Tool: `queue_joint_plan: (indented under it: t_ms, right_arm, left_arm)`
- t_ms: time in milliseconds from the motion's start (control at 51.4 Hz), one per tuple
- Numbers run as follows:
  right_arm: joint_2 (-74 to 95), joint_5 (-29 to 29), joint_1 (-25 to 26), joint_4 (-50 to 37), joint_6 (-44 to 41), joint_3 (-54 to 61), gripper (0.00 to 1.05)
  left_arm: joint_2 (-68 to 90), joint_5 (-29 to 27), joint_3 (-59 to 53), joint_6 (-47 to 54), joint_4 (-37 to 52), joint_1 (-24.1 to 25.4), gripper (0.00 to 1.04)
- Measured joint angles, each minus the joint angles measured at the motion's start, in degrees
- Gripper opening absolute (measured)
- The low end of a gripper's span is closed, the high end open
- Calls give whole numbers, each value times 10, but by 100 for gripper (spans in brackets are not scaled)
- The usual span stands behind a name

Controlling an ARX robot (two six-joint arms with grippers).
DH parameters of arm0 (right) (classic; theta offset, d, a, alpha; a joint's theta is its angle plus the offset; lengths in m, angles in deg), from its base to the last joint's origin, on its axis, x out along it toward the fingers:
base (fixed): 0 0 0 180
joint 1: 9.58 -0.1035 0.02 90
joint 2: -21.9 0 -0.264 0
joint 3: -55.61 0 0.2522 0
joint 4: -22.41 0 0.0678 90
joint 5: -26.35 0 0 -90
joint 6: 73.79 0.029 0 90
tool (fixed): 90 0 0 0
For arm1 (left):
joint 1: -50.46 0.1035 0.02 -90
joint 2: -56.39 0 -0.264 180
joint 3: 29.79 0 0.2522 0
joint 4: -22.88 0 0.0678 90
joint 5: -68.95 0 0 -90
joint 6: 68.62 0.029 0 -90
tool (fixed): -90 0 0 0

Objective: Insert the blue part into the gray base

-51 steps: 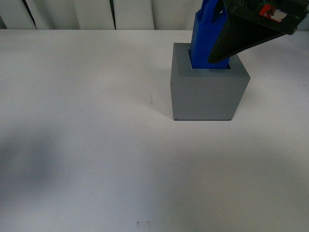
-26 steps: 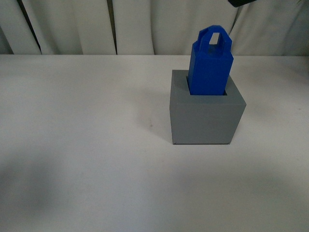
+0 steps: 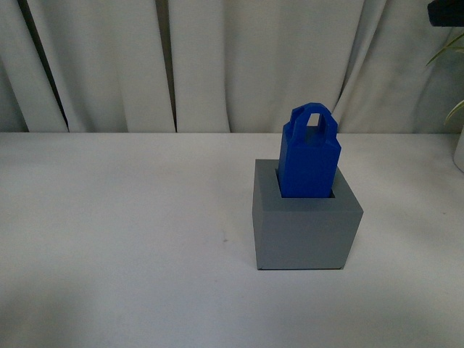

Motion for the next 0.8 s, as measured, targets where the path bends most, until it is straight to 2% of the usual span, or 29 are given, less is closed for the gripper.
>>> queue_joint_plan:
  t_ms: [58,78,136,156,175,194,233,292,350,506,545,642,797]
  right_arm:
    - [0,-4,-1,-2,10,2,97]
    - [-6,-37,-8,-32,30,14,95]
    - [-34,-180,-29,-170,88,78,87]
    - [-50,-279,-35,-249,140,119,81]
    - [-61,-324,-38,-297,169,146,78]
    - [-66,-345,-39,-318,182,158,76]
    - [-85,-422,-38,-393,232,205,69]
    - [-115,-490,-28,-475,286,268,56]
    - [-133,-494,-23,-502,305,301,47]
    - [-193,-478,-10,-536,333,410,10]
    - [-208,-447,6,-539,334,428,1]
    - [-244,-443,29,-542,337,466,2]
    - [-297,-440,30,-538,337,513,2]
  left_arm:
    - [0,0,0,0,0,0,99]
    - [0,0,0,0,0,0,99]
    - [0,0,0,0,0,0,99]
    - [0,0,0,0,0,0,99]
    - [0,1,0,0,0,0,99]
    - [0,0,0,0,0,0,99]
    - [0,-1,0,0,0,0,99]
    - [0,-2,0,0,0,0,99]
    - [0,-1,0,0,0,0,99]
    - [0,0,0,0,0,0,99]
    - [0,0,0,0,0,0,99]
    - [0,0,0,0,0,0,99]
    - [0,0,0,0,0,0,99]
